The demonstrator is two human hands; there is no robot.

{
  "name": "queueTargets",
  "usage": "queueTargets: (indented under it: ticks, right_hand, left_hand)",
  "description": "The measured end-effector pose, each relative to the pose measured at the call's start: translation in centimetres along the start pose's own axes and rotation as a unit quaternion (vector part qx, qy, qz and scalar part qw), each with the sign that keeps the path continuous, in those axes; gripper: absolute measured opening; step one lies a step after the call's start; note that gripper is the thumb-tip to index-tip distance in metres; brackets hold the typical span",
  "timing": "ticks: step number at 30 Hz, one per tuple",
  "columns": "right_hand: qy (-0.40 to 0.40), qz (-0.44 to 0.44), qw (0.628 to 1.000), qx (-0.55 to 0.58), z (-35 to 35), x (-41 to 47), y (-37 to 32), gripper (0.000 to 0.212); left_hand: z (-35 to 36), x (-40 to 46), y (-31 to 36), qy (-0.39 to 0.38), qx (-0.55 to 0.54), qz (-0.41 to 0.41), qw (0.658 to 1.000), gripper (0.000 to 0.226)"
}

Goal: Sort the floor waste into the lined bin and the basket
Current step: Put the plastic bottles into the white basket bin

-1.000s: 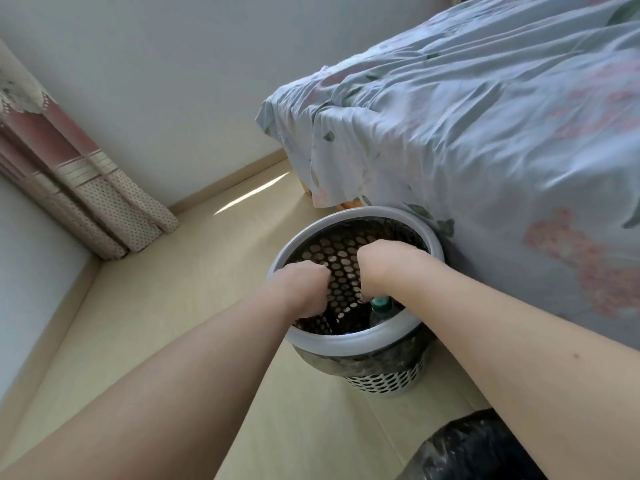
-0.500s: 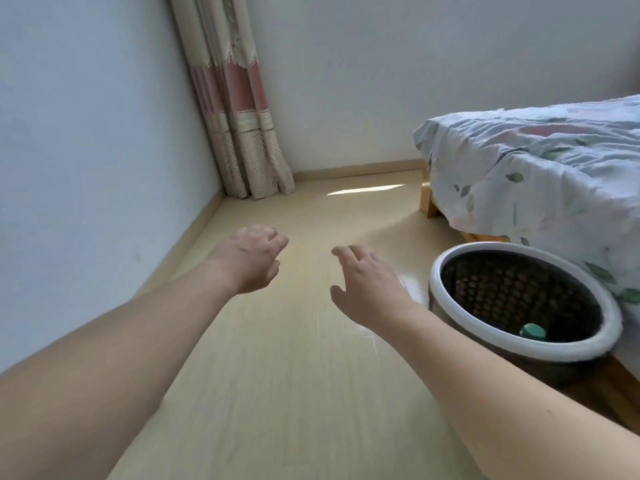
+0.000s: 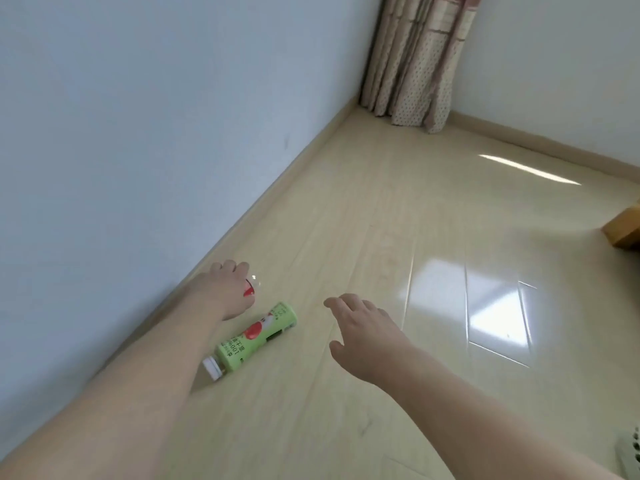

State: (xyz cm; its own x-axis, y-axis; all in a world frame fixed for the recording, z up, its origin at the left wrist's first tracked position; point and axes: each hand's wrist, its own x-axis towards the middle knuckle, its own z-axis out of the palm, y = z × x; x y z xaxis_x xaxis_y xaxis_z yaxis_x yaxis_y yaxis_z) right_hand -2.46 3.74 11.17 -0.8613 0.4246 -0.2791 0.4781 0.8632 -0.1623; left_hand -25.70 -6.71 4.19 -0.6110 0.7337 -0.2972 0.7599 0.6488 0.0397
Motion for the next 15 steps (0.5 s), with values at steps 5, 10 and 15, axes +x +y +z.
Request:
queueTargets:
  ticks: [5, 10, 15]
  right_hand:
    - [-0.041, -0.079, 0.995, -0.047, 5.2, 6.1, -4.2, 0.061]
    - [-0.054, -0.152, 0.984, -0.074, 9.8, 11.0, -7.2, 0.061]
    - [-0.099, -0.198, 0.961, -0.167, 12.4, 12.6, -8.2, 0.044]
  left_hand:
    - [6.5, 1.1, -4.0, 0.011, -0.097, -0.052, 0.994, 0.084]
    - [9.4, 2.0, -5.2, 0.074, -0.133, -0.053, 0.987, 0.092]
    - [11.1, 2.1, -5.9, 0.127, -0.104, -0.028, 0.986, 0.094]
